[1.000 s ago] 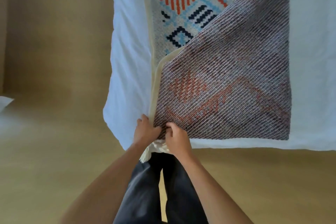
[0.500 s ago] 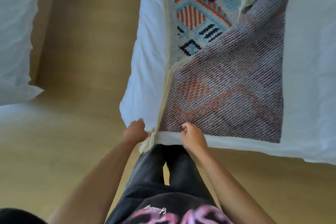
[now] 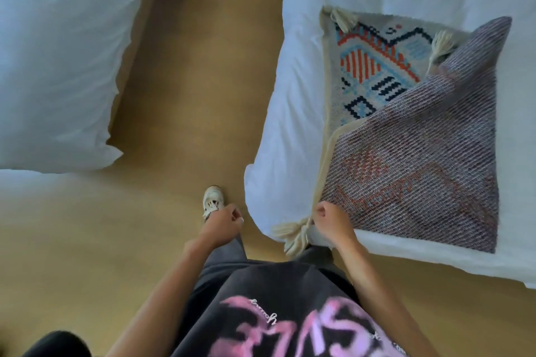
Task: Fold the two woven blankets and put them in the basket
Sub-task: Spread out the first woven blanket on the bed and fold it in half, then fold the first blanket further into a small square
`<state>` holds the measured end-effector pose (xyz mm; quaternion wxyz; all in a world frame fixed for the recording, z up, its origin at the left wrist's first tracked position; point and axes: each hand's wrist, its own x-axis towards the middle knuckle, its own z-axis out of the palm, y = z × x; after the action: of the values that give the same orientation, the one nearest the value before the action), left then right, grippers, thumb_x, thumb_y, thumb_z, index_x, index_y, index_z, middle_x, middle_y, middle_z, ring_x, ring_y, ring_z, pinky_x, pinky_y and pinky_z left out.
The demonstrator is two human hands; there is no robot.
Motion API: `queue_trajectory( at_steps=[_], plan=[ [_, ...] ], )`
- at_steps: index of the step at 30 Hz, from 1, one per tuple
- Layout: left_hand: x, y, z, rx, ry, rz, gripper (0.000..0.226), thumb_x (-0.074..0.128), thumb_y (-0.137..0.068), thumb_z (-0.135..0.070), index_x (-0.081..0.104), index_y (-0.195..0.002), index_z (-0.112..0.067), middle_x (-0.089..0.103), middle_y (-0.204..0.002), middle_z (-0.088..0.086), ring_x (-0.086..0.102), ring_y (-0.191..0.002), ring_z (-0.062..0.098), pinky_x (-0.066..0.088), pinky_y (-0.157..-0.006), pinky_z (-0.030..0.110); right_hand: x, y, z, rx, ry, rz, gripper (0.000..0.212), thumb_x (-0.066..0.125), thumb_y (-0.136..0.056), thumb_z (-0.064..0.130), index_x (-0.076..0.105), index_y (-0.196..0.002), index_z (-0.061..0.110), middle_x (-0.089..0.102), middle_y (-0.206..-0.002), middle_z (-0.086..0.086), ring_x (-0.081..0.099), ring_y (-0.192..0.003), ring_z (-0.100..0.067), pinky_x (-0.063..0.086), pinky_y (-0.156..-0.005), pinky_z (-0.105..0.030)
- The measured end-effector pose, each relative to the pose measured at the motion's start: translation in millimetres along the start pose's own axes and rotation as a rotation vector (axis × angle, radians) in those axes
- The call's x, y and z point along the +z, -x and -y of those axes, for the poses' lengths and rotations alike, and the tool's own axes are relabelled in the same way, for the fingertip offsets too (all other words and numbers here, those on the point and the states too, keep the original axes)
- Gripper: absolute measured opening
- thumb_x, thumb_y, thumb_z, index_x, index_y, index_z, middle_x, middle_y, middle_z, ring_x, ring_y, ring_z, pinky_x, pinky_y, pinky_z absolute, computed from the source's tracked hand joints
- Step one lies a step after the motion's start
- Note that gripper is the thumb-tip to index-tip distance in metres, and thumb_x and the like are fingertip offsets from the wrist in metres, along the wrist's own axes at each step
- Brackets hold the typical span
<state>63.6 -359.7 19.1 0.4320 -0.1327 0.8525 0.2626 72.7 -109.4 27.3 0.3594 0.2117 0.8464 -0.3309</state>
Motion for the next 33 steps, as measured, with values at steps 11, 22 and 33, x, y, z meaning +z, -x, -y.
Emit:
queue_trajectory(
  at_steps=[11, 22, 33],
  plan=[
    [-207, -56, 74, 0.090, -0.071, -0.079, 0.019, 0.046, -0.092, -0.018, 0.061, -0.099, -0.009, 0.064, -0.095, 0.007, 0.056, -0.087, 0.024, 0.040, -0.069, 0.028, 62, -11, 185, 0.060, -0.151, -0.060, 0.022, 0.043, -0.095, 0.024, 0.058, -0.108, 0.014, 0.054, -0.097, 0.006, 0.048, -0.093, -0.015, 0.038, -0.077, -0.027],
    [-265, -110, 10, 0.185, -0.184, 0.066, 0.012, 0.046, -0.093, -0.021, 0.057, -0.095, -0.015, 0.061, -0.092, 0.002, 0.056, -0.089, 0.022, 0.040, -0.071, 0.028, 39, -47, 219, 0.161, -0.345, -0.183, 0.025, 0.044, -0.094, 0.021, 0.058, -0.113, 0.013, 0.054, -0.102, 0.006, 0.049, -0.097, -0.014, 0.036, -0.078, -0.025],
    [-306, -211, -173, 0.278, -0.439, 0.152, 0.013, 0.047, -0.092, -0.019, 0.057, -0.095, -0.012, 0.063, -0.090, 0.007, 0.059, -0.086, 0.023, 0.042, -0.068, 0.029, -75, -133, 215, 0.278, -0.547, -0.275, 0.016, 0.038, -0.091, 0.015, 0.052, -0.085, 0.013, 0.052, -0.083, -0.001, 0.045, -0.071, -0.016, 0.031, -0.054, -0.027]
  ],
)
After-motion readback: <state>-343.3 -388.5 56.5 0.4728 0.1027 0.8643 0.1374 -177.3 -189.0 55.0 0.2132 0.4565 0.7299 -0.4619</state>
